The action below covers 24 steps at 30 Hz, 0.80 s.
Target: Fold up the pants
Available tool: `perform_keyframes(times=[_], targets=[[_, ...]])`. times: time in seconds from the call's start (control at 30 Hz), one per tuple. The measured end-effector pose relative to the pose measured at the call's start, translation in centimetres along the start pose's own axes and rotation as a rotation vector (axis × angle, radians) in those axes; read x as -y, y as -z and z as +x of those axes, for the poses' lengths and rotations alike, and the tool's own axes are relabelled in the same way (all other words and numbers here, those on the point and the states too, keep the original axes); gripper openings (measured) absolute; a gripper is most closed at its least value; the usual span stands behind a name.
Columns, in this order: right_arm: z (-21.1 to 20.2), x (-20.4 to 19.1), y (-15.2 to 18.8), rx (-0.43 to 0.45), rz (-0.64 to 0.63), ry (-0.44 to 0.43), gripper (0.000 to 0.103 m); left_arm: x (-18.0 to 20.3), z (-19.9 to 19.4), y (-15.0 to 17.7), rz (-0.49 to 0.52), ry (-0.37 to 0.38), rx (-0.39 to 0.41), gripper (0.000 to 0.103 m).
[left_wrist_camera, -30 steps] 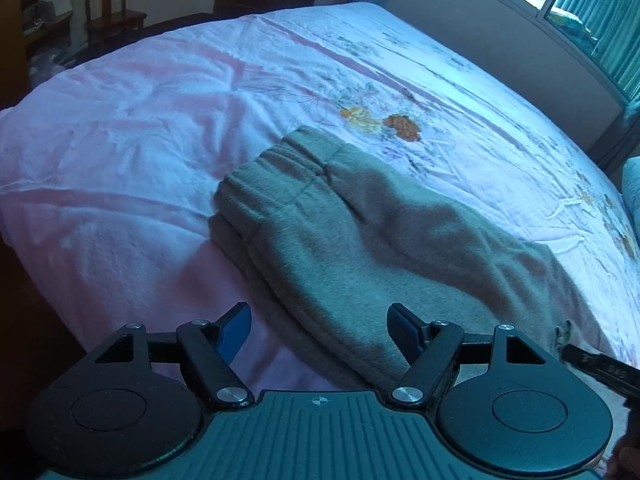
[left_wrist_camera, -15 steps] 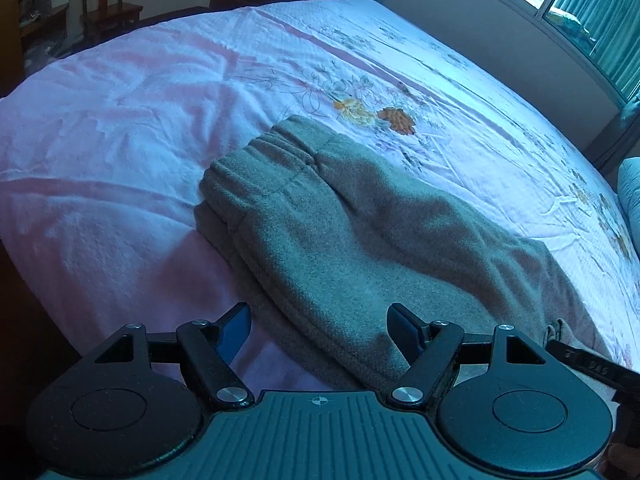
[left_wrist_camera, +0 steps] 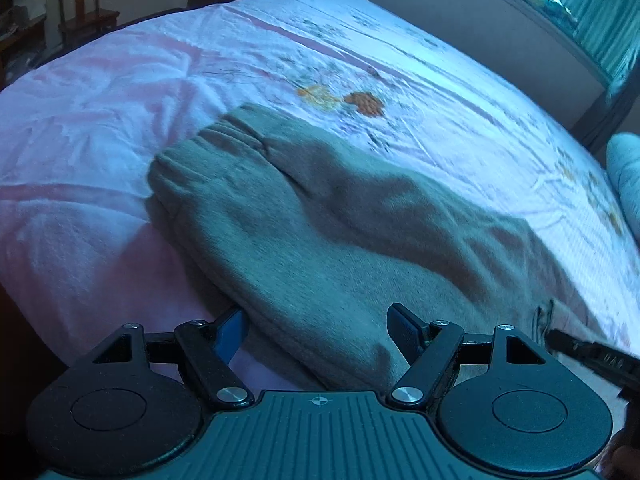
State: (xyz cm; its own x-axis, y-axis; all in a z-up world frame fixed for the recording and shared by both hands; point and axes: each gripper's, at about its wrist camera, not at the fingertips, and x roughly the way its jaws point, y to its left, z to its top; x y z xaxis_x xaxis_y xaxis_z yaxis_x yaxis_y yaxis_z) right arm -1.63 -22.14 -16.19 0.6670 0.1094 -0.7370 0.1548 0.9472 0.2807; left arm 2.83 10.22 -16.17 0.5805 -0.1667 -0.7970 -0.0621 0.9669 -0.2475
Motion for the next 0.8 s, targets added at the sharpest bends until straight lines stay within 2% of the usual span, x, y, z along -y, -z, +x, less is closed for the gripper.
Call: perform_keyframes(times=[0.1,0.13,0.2,0.23,0.27,0.33,0.53,0.67,0.8], targets=[[-0.4,-0.4,-0.1,-0.004,-0.030,0.052,0.001,0.3,0.1,0.2,0.011,-0.003,-0.002,0.075],[-0.7,-0.4,-0.1,-0.012,-0.033,0.034,0.006,0.2,0.1,0.2,0.010,-0.002,-0.003,0.075],[-1.8,-0.3,0.6,-0.023,-0.024,-0.008,0.007,0.2,0.1,0.1,0.005,0.000,-0.006,0.075],[-2.5,-0.4,1.1,-0.027,-0.038,-0.024,0.008,0.1,0.1,0.1,0.005,0.001,-0.006,0.075],[-3.2,-0.6,1.7,-0.027,-0.065,-0.038,0.014,0.2,0.1,0.1,0.008,0.000,-0.006,0.075],[-4.6,-0.8,3.1,-0.009,-0.130,-0.065,0.015,0.2,0.2,0.2,0.013,-0.002,-0.007,0.075],[-5.7,-2.4,6.1,-0.004,-0.373,-0.001,0.016,0.5,-0.2,0.3,0.006,0.005,-0.005,0.075],[-6.0,-3.1,6.6,-0.016,-0.437,-0.018,0.018,0.6,-0.3,0.4,0.005,0.007,-0.006,0.075],[-5.3,-3.6,7.0,0.006,-0.510,0.052,0.019,0.7,-0.4,0.5,0.001,0.009,-0.008,0.075]])
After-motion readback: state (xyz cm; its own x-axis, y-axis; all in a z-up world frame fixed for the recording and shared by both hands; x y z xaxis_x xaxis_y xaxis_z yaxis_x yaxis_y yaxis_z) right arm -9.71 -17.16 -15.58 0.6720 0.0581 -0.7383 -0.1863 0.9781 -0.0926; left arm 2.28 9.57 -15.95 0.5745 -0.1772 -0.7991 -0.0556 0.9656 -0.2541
